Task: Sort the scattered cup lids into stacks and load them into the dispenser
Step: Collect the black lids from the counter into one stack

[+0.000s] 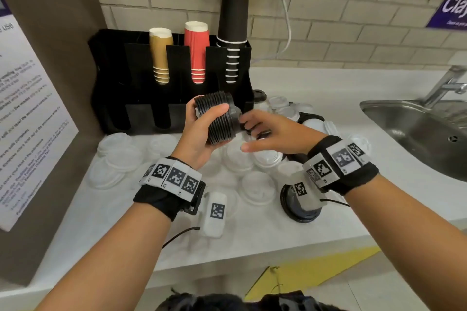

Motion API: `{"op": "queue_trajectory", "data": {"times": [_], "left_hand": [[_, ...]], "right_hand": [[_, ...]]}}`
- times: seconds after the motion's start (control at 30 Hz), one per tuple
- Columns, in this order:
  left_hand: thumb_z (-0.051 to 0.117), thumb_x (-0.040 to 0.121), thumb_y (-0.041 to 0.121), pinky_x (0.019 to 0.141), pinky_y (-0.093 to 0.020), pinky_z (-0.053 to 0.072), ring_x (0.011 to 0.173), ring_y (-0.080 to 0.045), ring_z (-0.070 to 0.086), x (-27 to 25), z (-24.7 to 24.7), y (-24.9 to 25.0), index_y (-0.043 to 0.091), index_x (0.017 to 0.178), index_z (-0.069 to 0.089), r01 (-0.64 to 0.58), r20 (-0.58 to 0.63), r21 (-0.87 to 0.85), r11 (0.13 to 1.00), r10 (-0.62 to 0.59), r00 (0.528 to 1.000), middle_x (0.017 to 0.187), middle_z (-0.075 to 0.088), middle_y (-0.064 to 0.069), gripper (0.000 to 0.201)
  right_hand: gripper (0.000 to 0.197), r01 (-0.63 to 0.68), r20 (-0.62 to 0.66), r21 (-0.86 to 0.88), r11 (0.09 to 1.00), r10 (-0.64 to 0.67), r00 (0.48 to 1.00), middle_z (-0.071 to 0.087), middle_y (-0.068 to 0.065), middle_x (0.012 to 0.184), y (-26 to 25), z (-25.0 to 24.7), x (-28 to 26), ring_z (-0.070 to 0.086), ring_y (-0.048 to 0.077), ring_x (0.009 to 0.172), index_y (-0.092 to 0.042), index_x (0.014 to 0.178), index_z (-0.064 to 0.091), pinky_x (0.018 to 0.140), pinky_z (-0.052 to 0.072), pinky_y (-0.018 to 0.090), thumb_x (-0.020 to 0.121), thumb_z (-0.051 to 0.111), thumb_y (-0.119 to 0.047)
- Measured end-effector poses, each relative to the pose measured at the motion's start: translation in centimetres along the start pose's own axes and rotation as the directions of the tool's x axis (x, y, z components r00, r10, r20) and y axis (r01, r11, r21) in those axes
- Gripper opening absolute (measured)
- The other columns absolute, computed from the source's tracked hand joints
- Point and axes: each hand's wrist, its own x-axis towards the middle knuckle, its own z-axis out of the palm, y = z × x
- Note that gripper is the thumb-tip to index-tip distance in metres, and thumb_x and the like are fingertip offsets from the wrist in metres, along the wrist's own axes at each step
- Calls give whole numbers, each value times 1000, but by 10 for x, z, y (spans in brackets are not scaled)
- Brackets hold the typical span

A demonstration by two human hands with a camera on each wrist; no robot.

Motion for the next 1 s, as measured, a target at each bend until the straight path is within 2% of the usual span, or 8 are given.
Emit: {"op": "queue_trajectory", "data": {"times": [0.1,0.17,0.3,0.47,0.63,0.7,0.87,1.0], "left_hand": [[73,77,23,83,-52,56,115,-30,59,3,5,-3,31,116,46,25,-19,8,1000,-25,1000,126,55,-7,47],[74,72,25,83,-52,56,113,-29,59,4,9,-4,32,114,47,33,-30,13,999,-33,999,126,56,-6,51],[74,71,26,83,-54,56,113,-29,59,5,15,-7,33,113,48,28,-35,12,1000,-27,999,126,55,-5,50],[75,69,27,75,-45,59,114,-29,59,2,16,-14,33,112,49,19,-29,35,999,-18,999,125,56,-4,51],[75,69,27,75,-46,59,115,-30,58,-1,18,-18,34,113,49,12,-48,36,999,-11,999,125,55,-4,51],[75,70,27,75,-45,59,114,-29,58,-2,19,-19,34,114,49,2,-42,39,999,-1,999,125,54,-4,51],[75,70,28,78,-47,59,114,-28,59,-1,16,-17,33,117,48,-8,-54,52,999,11,998,125,55,-3,54],[75,70,29,77,-47,59,114,-28,59,0,14,-16,33,117,48,-4,-51,57,998,7,999,126,54,-3,54]], "right_hand": [[61,-70,198,-478,876,185,963,49,-8,112,19,-2,-26,50,13,98,-32,114,50,76,41,20,66,79,-55],[74,-89,233,-631,771,298,925,42,-8,110,31,-1,-44,46,15,96,-30,118,43,74,38,26,60,82,-57],[82,45,296,-716,697,244,923,35,-6,110,49,6,-72,37,14,98,-31,122,37,74,39,29,57,85,-47],[102,307,369,-899,311,163,915,28,4,131,67,15,-93,35,25,110,-37,136,24,84,36,36,55,84,-47],[89,352,374,-919,177,113,921,36,10,137,72,16,-97,43,32,115,-24,137,31,88,40,40,63,81,-26],[90,374,394,-911,174,94,914,40,7,133,72,15,-94,44,29,111,-22,136,34,85,40,38,60,82,-31],[85,391,423,-866,313,37,905,42,-1,134,69,18,-78,40,24,116,-21,139,36,87,33,36,65,72,-42],[81,332,359,-787,520,-50,932,45,-7,131,60,21,-66,42,18,115,-26,137,39,85,30,32,66,70,-50]]}}
